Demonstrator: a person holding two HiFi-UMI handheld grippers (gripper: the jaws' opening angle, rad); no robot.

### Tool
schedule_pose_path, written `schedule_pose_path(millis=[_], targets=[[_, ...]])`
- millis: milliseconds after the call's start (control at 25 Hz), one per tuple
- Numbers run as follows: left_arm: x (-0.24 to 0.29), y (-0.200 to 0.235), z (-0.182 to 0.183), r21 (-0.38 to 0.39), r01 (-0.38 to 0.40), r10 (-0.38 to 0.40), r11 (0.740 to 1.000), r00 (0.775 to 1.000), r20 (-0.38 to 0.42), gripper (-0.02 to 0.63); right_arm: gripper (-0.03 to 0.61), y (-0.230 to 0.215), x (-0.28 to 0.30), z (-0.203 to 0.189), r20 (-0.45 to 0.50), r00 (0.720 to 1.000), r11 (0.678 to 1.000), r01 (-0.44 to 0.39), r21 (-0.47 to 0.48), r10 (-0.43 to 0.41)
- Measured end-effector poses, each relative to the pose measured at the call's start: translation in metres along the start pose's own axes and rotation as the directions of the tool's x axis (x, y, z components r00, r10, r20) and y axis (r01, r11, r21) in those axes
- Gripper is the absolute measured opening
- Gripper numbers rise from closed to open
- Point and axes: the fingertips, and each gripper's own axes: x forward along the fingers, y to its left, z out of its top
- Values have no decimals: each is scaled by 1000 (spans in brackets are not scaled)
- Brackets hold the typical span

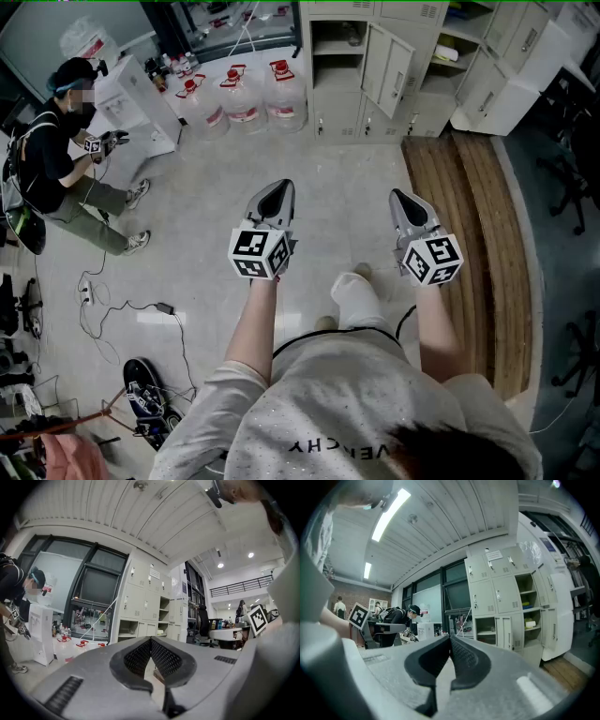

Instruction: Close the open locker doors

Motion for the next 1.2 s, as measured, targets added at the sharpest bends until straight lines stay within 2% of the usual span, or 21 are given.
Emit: schedule_pose_path(millis=[360,760,920,1200], targets=[[49,10,-2,-16,-9,9,1000,1000,-9,-2,2,-38,34,-6,-14,1000,1000,0,29,1],[140,32,-13,-68,-27,24,997,999,-31,-2,5,-105,98,-8,-40,999,999,-32,33,33],[184,43,-14,-69,-25,22,997,999,-41,-2,62,-141,127,-8,-34,999,998,-14,63,16],[249,59,-14,-65,-44,41,997,998,-49,-2,121,-198,172,-14,-53,998,995,-10,97,15]])
